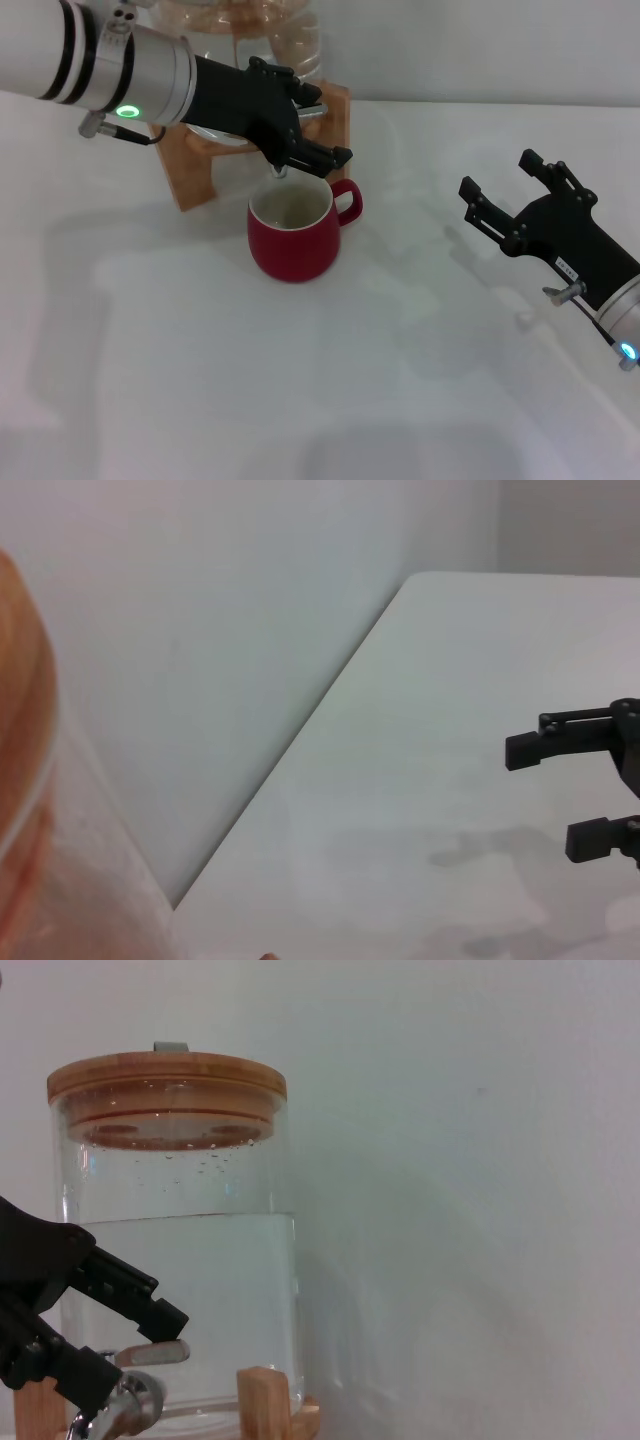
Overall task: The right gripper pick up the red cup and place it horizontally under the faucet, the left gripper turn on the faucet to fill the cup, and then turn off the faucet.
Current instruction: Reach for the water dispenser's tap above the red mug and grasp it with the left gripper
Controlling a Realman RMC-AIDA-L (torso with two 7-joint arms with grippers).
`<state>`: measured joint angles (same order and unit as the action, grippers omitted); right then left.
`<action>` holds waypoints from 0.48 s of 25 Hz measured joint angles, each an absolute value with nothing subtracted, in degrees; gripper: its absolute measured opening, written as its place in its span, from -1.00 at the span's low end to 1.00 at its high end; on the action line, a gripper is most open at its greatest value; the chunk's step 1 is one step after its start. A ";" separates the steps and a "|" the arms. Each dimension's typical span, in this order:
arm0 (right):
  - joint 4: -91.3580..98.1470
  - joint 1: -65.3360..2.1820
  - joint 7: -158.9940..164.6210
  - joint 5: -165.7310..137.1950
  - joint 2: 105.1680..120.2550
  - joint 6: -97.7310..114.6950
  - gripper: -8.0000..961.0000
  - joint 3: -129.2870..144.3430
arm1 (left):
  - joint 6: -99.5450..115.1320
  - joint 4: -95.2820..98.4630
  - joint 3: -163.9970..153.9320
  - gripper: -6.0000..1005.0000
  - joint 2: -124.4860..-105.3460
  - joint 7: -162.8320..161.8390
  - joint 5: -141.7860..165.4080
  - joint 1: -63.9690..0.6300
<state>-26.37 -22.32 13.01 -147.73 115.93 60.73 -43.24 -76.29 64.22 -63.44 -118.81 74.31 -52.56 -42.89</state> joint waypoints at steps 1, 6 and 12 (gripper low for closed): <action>-26.37 -22.32 13.01 -147.74 115.93 60.73 0.79 -43.24 | -76.39 64.22 -63.41 0.74 -118.82 74.31 -52.56 -42.89; -26.37 -22.32 13.01 -147.74 115.93 60.73 0.79 -43.24 | -76.53 64.25 -63.49 0.74 -118.83 74.27 -52.56 -42.89; -26.37 -22.32 13.01 -147.84 115.90 60.73 0.79 -43.24 | -77.03 64.26 -63.55 0.74 -118.81 74.29 -52.58 -42.89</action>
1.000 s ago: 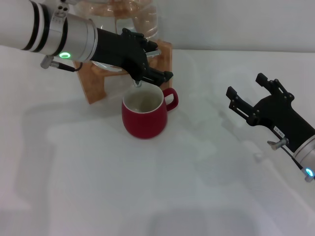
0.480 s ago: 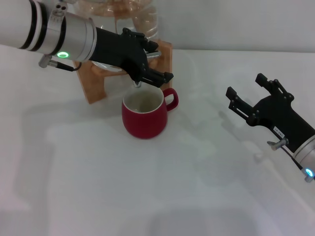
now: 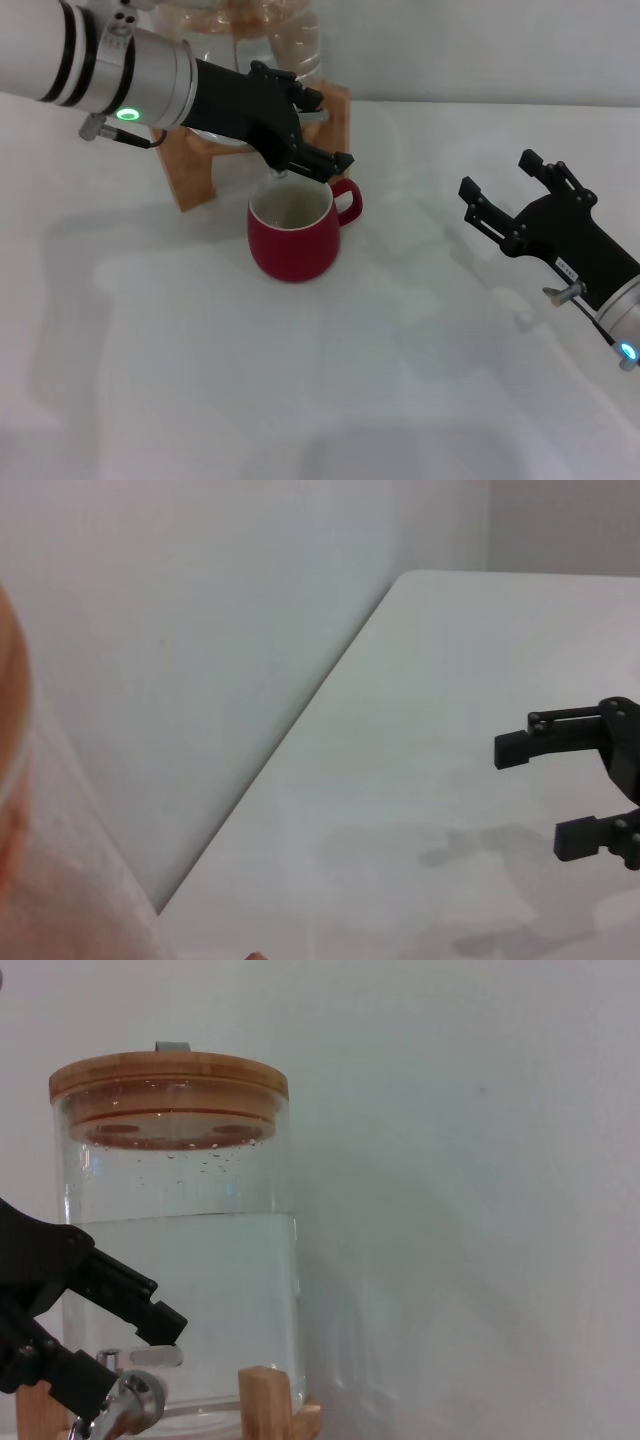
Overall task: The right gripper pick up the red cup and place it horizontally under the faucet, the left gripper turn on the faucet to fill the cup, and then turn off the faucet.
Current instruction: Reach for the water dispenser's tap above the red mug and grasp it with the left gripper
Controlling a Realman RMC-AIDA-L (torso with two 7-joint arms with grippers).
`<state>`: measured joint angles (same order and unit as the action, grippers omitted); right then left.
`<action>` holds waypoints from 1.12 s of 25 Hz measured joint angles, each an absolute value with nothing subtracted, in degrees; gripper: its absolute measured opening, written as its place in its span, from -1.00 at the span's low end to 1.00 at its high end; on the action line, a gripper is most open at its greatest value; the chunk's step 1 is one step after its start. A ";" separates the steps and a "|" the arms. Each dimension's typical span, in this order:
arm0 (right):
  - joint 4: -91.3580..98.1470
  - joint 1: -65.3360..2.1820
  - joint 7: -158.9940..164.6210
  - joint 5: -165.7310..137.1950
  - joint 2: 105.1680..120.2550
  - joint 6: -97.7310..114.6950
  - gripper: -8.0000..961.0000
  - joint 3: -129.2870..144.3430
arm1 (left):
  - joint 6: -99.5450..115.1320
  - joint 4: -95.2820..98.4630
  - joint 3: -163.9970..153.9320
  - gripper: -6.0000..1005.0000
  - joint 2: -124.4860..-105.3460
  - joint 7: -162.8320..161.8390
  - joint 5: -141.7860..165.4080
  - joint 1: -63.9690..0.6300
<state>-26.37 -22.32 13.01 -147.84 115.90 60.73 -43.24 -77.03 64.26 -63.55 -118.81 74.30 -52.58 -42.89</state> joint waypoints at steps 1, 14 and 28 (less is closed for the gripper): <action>-26.36 -22.32 13.01 -147.84 115.89 60.73 0.79 -43.24 | -77.20 64.26 -63.55 0.74 -118.76 74.31 -52.58 -42.89; -26.36 -22.32 13.01 -147.69 115.84 60.73 0.79 -43.33 | -78.97 64.93 -63.41 0.74 -118.50 74.37 -52.57 -42.90; -26.37 -22.32 13.01 -147.90 115.84 60.73 0.79 -43.51 | -80.61 65.57 -63.29 0.74 -118.41 74.36 -52.55 -42.97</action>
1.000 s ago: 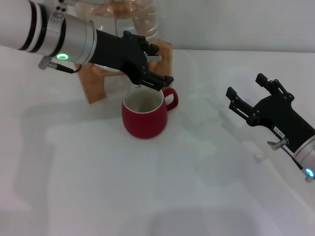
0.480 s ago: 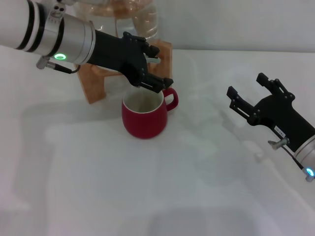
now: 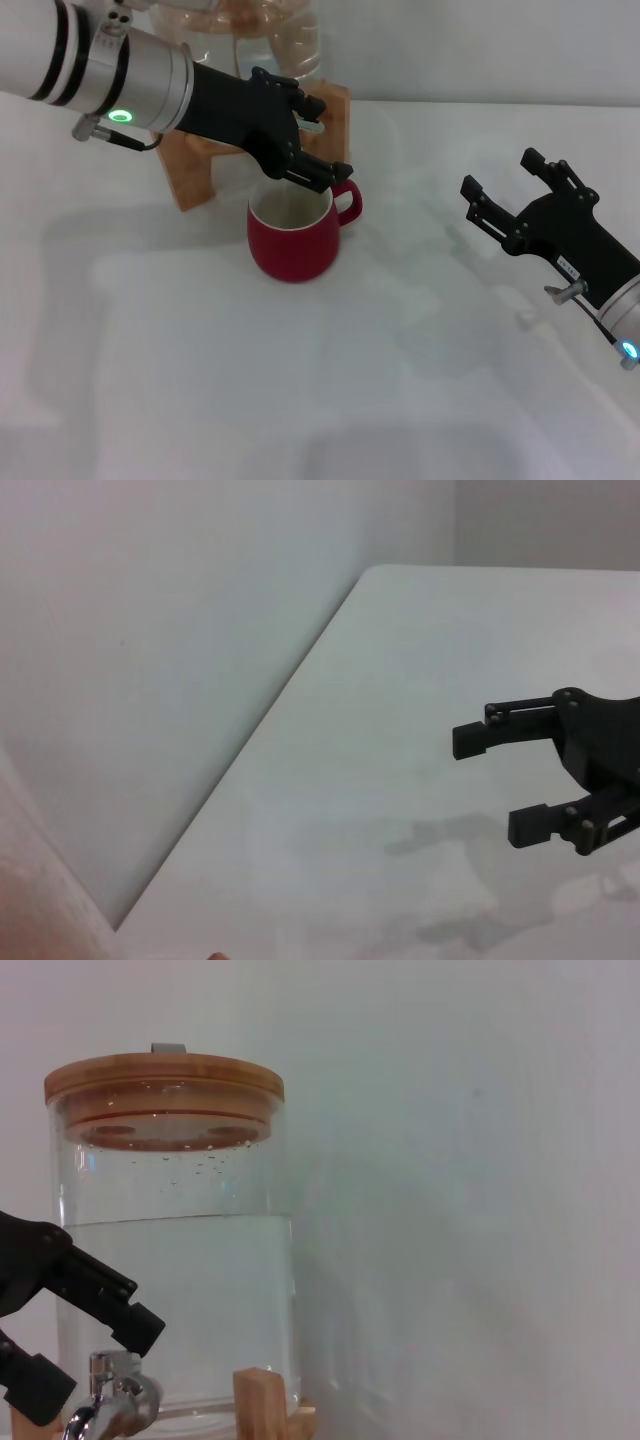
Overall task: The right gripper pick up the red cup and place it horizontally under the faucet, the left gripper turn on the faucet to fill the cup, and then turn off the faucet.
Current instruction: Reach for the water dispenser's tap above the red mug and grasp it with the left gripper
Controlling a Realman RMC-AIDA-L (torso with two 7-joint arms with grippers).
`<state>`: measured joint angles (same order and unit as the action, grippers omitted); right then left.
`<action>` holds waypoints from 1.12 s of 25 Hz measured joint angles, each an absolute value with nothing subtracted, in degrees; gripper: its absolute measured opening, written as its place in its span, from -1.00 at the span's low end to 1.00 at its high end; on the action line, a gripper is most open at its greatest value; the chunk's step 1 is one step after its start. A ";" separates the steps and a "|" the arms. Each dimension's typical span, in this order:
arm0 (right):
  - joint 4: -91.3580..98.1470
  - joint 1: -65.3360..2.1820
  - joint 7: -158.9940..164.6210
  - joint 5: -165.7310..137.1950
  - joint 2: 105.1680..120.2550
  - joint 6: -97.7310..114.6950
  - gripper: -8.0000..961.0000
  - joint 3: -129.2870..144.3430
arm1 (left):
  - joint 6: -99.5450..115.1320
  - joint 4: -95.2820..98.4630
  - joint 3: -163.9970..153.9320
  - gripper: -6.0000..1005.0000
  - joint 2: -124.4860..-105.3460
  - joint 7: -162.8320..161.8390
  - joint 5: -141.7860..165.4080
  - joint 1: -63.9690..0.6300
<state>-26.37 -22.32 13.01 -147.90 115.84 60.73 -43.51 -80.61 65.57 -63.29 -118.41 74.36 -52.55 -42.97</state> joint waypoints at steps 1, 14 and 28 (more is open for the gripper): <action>-26.37 -22.32 13.01 -147.91 115.84 60.73 0.79 -43.51 | -80.82 65.57 -63.26 0.74 -118.40 74.36 -52.55 -42.98; -26.36 -22.32 13.01 -147.92 115.84 60.73 0.79 -43.51 | -82.24 66.67 -63.19 0.74 -118.38 74.34 -52.56 -42.92; -26.37 -22.32 13.01 -148.09 115.84 60.73 0.79 -43.75 | -83.64 67.07 -63.09 0.74 -118.38 74.11 -52.56 -42.89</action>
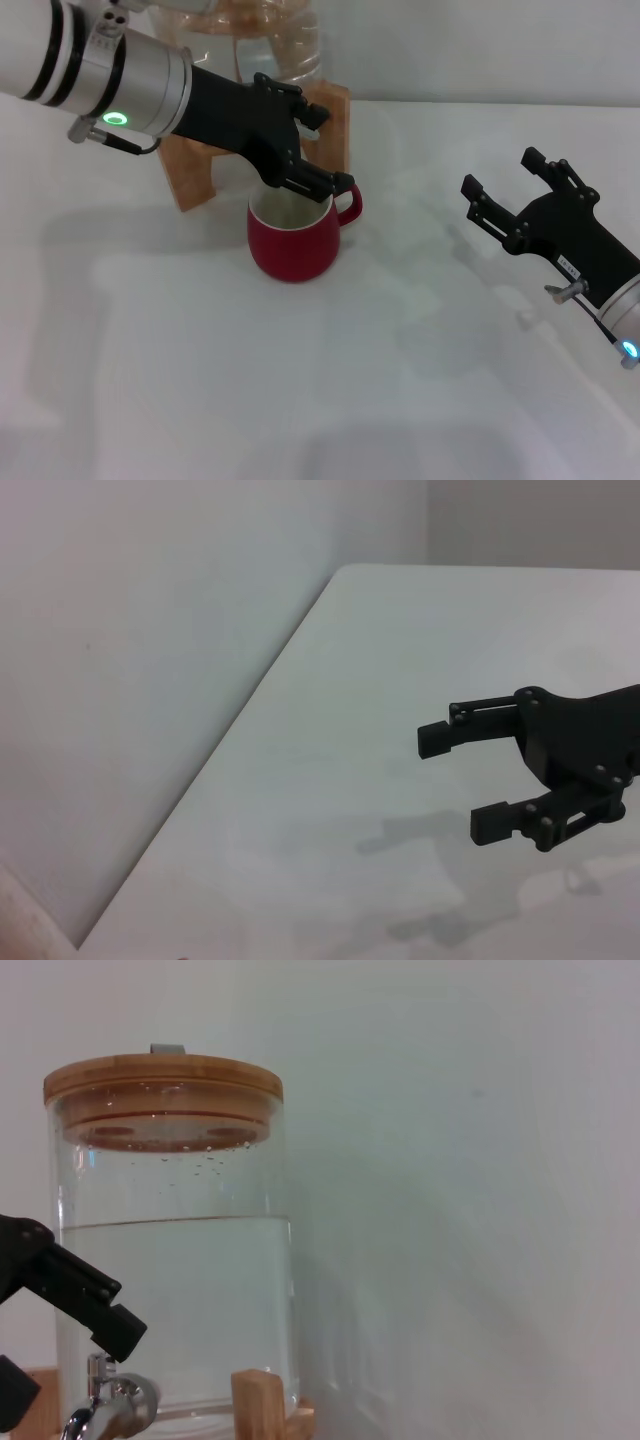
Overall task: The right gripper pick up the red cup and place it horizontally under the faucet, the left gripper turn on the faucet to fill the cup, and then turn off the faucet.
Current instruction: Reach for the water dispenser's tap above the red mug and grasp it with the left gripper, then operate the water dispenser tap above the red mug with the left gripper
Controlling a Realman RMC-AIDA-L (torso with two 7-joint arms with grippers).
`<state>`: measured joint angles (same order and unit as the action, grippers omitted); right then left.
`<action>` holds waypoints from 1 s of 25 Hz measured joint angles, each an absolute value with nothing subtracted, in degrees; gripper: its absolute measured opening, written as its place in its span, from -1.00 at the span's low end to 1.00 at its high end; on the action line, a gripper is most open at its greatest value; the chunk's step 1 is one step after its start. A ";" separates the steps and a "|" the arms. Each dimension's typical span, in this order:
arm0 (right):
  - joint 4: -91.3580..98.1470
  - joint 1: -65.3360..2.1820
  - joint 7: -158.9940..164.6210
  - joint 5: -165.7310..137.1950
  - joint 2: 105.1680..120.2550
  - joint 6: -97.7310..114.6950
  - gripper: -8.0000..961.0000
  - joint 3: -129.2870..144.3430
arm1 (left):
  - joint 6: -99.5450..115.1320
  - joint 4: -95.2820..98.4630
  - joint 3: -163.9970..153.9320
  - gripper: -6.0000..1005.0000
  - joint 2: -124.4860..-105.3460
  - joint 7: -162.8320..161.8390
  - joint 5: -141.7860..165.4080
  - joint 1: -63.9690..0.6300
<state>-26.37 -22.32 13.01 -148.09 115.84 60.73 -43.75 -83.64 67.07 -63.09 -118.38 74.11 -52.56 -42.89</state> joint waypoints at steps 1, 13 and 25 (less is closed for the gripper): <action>-26.37 -22.32 13.01 -148.10 115.84 60.73 0.79 -43.77 | -83.73 67.07 -63.09 0.74 -118.39 74.09 -52.56 -42.89; -26.37 -22.32 13.01 -148.10 115.82 60.73 0.79 -43.77 | -85.04 68.57 -63.11 0.74 -118.51 73.76 -52.56 -42.87; -26.17 -22.83 13.01 -148.00 115.82 60.73 0.79 -43.77 | -82.64 74.26 -63.10 0.74 -119.10 74.00 -55.67 -40.00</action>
